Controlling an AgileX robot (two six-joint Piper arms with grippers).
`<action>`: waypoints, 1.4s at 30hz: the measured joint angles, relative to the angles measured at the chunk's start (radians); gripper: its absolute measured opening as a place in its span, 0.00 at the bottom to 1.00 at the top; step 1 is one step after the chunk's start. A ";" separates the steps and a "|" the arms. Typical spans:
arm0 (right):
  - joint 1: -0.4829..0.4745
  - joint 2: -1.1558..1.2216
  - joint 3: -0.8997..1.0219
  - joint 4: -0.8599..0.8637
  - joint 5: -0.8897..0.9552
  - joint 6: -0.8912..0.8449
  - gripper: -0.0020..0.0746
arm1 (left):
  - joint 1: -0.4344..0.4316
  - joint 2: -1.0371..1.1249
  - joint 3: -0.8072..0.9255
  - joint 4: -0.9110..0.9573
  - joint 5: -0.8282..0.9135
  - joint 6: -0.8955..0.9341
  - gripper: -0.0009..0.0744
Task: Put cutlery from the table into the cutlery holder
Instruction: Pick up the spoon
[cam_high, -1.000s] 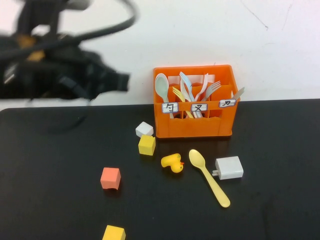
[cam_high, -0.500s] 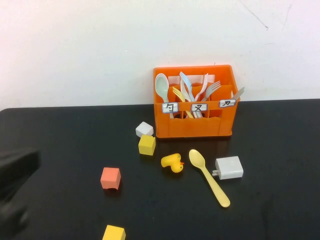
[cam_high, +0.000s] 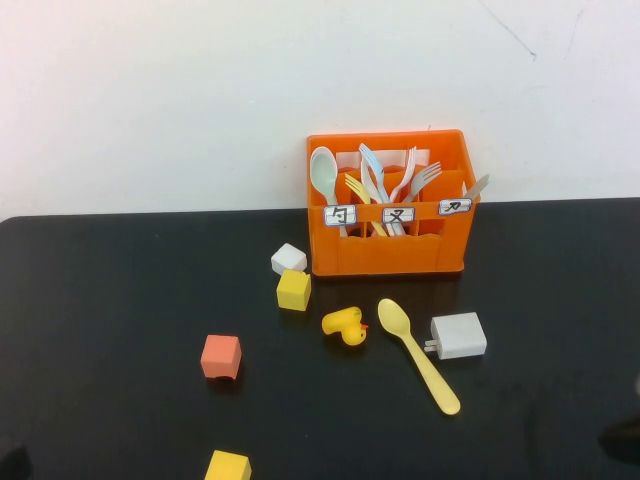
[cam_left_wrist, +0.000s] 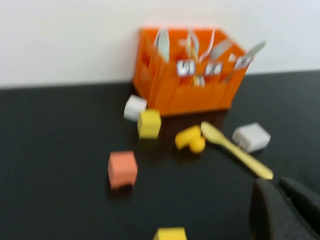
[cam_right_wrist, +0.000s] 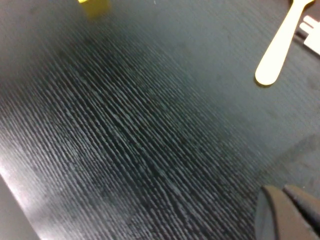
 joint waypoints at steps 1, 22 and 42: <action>0.008 0.031 -0.022 -0.015 0.000 0.010 0.02 | 0.000 -0.005 0.020 0.000 0.000 -0.010 0.01; 0.201 0.705 -0.566 -0.313 -0.020 0.266 0.02 | 0.000 -0.004 0.158 0.004 -0.090 -0.160 0.01; 0.296 1.061 -0.754 -0.313 -0.183 0.289 0.03 | 0.000 -0.004 0.158 0.044 -0.094 -0.160 0.01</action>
